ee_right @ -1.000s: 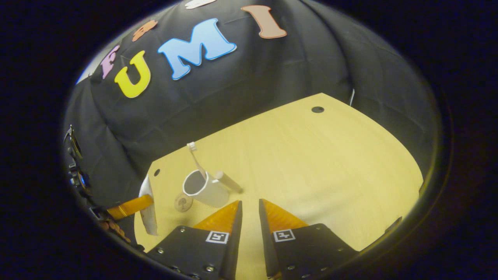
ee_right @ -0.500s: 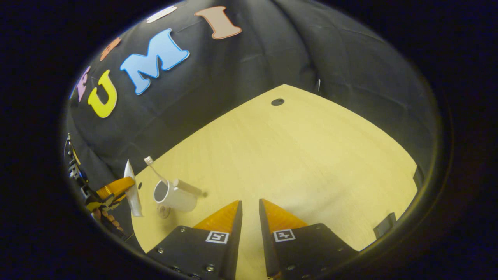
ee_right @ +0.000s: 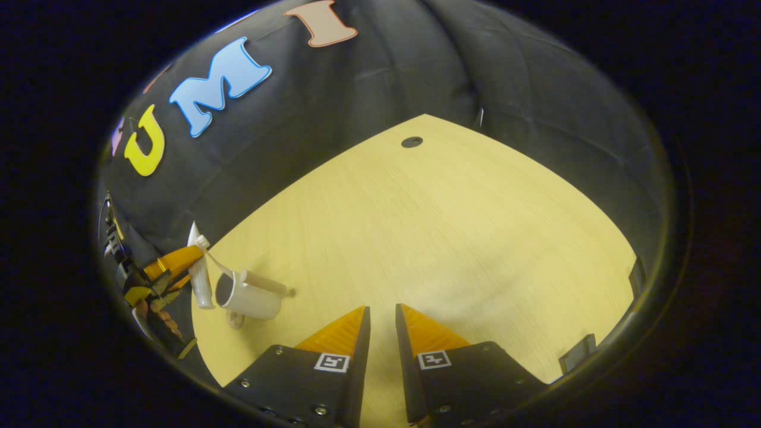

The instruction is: Put the toothbrush and toothpaste on the desktop into the cup, then pick up the cup and place it on the coaster on the desktop.

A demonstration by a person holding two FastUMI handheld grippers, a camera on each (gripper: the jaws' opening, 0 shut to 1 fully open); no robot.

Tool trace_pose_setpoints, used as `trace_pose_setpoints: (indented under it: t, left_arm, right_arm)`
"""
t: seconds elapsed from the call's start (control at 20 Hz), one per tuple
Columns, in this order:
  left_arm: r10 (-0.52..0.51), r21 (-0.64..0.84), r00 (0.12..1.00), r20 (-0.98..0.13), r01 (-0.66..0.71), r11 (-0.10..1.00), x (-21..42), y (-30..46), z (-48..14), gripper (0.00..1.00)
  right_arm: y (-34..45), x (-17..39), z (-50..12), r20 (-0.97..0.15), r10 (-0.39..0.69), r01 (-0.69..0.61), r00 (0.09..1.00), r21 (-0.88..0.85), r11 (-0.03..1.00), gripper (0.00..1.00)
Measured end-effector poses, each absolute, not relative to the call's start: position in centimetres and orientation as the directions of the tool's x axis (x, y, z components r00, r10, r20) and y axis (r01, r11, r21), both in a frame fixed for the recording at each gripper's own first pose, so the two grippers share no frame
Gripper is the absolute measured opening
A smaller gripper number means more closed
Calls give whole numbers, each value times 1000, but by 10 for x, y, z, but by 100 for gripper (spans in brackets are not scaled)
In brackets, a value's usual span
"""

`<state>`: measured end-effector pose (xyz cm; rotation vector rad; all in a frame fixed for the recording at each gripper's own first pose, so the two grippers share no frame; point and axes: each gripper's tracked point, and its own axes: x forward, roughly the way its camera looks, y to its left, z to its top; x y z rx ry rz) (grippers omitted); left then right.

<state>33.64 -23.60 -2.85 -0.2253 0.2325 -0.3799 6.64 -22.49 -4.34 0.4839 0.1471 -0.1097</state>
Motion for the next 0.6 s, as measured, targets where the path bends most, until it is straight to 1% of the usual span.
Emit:
trace_pose_setpoints:
  t: [0.1,0.15,0.2,0.45,0.5,0.55,0.6]
  left_arm:
    - [-387,-257,905,-176,338,906,343,-240,-29,20]
    - [-384,-255,908,-167,337,906,348,-241,-27,20]
    - [-381,-254,911,-160,335,907,351,-242,-26,20]
    - [-330,-275,930,-163,278,920,367,-240,-36,20]
    - [-320,-274,934,-157,271,923,367,-239,-36,20]
    - [-315,-269,938,-146,268,925,365,-238,-35,24]
    - [-310,-260,942,-126,270,927,363,-237,-31,24]
  right_arm:
    - [-224,67,-50,-182,-63,144,981,472,870,27]
    - [-223,66,-52,-187,-63,147,980,479,865,24]
    - [-223,67,-53,-190,-63,149,980,483,863,27]
    - [-225,67,-55,-213,-71,169,974,485,858,27]
    - [-225,66,-56,-220,-73,174,973,487,856,27]
    - [-225,66,-54,-225,-72,177,972,490,854,27]
    - [-226,66,-56,-231,-72,180,970,490,853,24]
